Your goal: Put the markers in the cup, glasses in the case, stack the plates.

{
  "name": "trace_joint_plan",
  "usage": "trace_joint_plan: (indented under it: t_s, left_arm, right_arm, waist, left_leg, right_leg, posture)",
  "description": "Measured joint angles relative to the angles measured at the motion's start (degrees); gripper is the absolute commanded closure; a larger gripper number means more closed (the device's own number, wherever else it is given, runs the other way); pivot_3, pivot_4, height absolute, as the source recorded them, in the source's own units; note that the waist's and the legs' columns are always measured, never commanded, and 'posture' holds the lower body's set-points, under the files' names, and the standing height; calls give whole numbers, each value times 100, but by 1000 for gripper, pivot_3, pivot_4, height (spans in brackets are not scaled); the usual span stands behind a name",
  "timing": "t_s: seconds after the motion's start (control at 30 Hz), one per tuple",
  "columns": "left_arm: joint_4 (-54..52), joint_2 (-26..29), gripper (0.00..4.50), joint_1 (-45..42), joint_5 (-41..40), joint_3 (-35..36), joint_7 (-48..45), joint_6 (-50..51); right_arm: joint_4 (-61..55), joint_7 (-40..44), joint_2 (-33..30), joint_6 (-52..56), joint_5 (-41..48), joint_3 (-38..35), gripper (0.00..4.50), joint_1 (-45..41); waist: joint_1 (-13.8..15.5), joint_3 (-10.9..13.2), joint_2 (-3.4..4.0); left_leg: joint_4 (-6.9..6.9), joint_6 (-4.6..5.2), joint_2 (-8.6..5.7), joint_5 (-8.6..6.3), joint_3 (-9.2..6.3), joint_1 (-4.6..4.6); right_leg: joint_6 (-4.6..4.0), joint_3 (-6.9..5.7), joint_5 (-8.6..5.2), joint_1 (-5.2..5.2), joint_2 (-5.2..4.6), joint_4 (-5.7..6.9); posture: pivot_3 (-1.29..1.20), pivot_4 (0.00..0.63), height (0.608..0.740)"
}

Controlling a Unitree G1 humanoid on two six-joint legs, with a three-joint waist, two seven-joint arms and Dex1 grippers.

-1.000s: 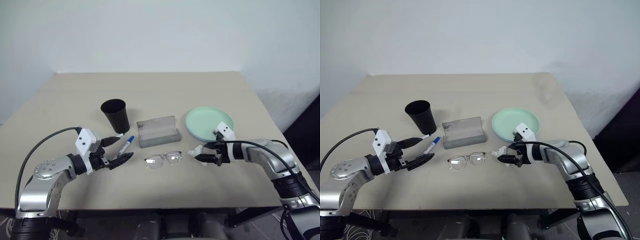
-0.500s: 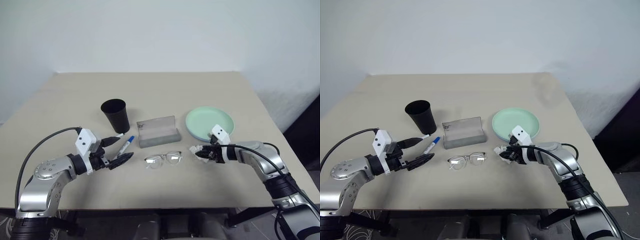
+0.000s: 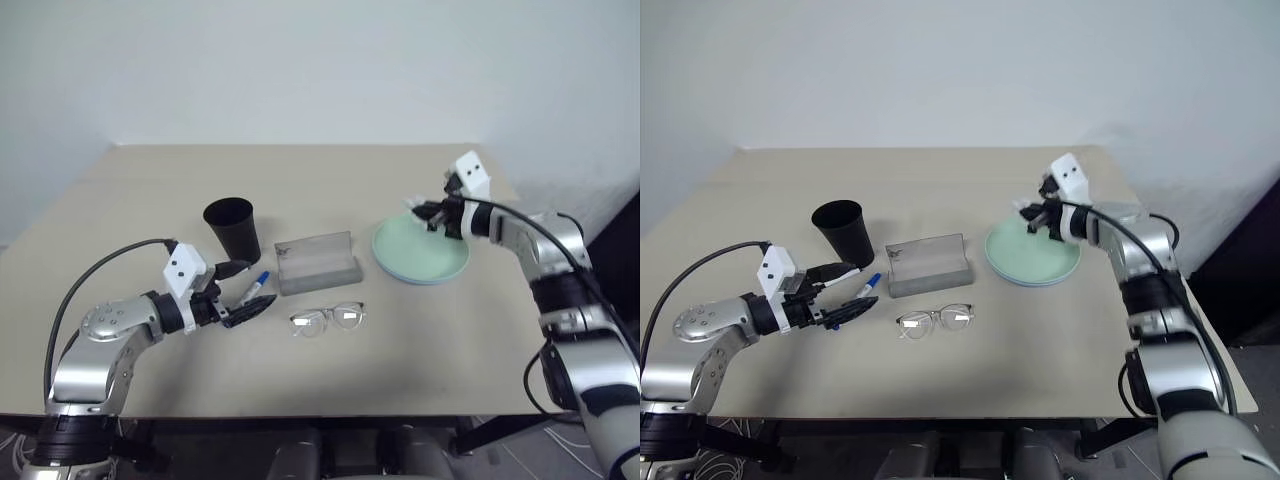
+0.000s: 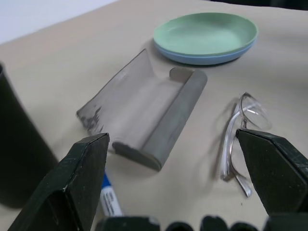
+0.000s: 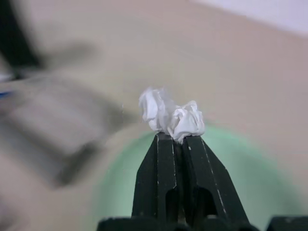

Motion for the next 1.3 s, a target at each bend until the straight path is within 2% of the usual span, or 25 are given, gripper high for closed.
trace_joint_plan:
  t_s: [0.03,0.2,0.4,0.6,0.77,0.9,1.1,1.3]
  left_arm:
    - [3,-5,0,-70,42,-67,-2,-5]
    - [9,-122,0,-531,299,-552,45,-25]
    - [0,-257,0,-1163,658,-1237,42,-33]
    - [319,-243,0,-2011,1250,-2000,-257,-42]
    - [667,-73,0,-2832,1875,-2663,-657,129]
    - [851,-20,0,-3280,2319,-3200,-1098,271]
    - [974,-206,0,-3613,2757,-3780,-1432,615]
    - [1027,-253,0,-3680,3045,-4014,-1669,737]
  right_arm:
    - [385,-88,27,-197,-136,12,3790,-93]
    - [1788,-348,140,-846,-618,80,2017,-173]
    - [1938,-373,186,-1178,-790,-8,26,-269]
    - [629,154,-119,-998,-732,-135,26,75]
    - [-1242,1037,-544,-152,-258,-181,26,836]
    - [-2263,1430,-793,425,90,-207,26,1147]
    - [-3137,1496,-921,953,383,-311,26,1325]
    - [-3497,1478,-1063,1165,560,-370,26,1525]
  waist:
    - [-4,-1,-1]
    - [-37,-1,-1]
    - [-151,0,0]
    - [-172,0,1]
    - [-142,0,0]
    - [-143,1,0]
    - [-134,1,-1]
    - [-133,3,-3]
  left_leg:
    - [-2,-23,-3,13,5,0]
    - [-18,-27,-12,14,34,0]
    - [-18,-33,-7,24,50,18]
    - [-13,-18,-4,33,48,35]
    - [-6,12,-3,17,32,30]
    - [-2,13,-4,17,22,18]
    - [10,13,-5,17,-3,4]
    - [15,18,-9,15,-10,1]
  right_leg:
    - [1,5,1,-3,0,3]
    - [16,31,11,-16,5,19]
    - [17,38,11,-8,9,22]
    - [16,44,10,3,6,24]
    - [14,37,10,5,6,24]
    - [14,31,9,-3,6,23]
    - [11,15,7,-1,6,23]
    - [1,13,1,2,3,21]
  posture:
    - [0,0,732]
    - [0,0,732]
    - [0,0,732]
    - [0,0,732]
    - [0,0,732]
    - [0,0,732]
    - [0,0,732]
    - [0,0,732]
